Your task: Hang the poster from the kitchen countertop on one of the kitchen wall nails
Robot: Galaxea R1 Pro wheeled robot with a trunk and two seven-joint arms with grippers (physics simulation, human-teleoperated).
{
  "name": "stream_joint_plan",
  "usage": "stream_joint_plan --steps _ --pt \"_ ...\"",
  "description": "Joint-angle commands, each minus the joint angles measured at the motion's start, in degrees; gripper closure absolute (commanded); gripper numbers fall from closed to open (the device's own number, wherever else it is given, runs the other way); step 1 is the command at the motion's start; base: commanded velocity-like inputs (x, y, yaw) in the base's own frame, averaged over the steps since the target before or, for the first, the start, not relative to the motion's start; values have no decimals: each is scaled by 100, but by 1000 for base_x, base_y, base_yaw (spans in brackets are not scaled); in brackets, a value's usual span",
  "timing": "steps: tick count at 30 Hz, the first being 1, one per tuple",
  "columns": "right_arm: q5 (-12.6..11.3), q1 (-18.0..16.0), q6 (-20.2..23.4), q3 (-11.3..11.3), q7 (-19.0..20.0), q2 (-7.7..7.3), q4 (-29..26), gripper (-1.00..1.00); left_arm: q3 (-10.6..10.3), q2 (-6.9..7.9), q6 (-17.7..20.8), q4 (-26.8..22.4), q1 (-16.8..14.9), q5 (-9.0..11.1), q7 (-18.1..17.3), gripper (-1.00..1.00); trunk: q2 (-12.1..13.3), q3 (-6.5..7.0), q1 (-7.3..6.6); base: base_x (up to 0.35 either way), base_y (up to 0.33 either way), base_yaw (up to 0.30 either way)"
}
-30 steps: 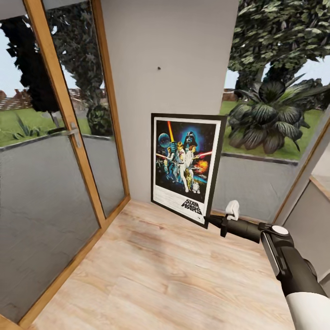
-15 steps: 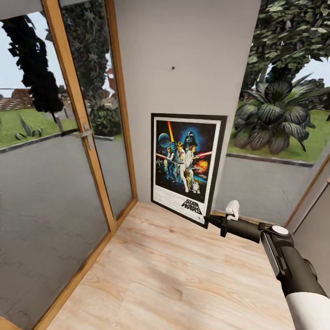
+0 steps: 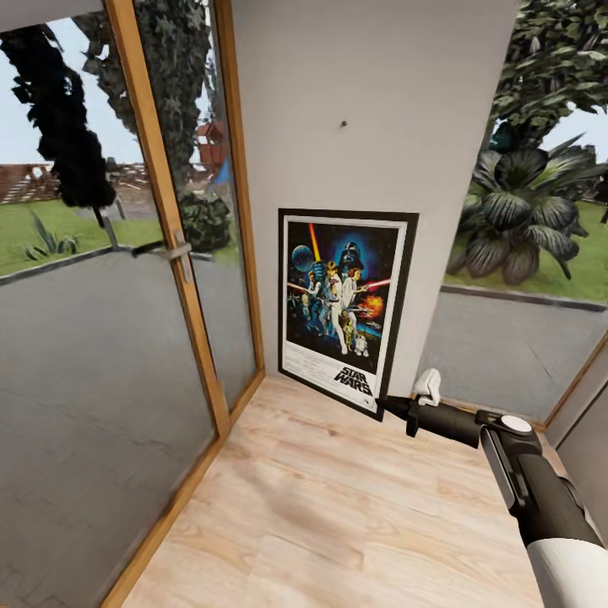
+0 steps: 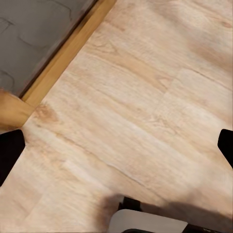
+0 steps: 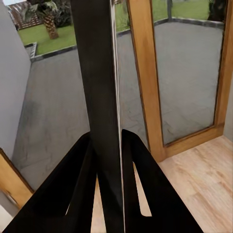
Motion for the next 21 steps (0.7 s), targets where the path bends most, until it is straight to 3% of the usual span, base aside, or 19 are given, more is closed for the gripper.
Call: stream_joint_plan --steps 1,15,21 --pt "-22 -6 73 -7 46 2 -2 100 3 -1 -10 -3 -1 2 -4 -100 -11 -11 5 159 343 -170" --pt "-22 -6 73 -12 143 -2 -2 100 3 -1 -12 -3 -1 2 -4 -100 -11 -11 5 159 338 -268" --pt "-22 -6 73 -7 144 1 -2 100 3 -1 -15 -5 -1 1 -4 -100 -11 -11 5 75 133 -299"
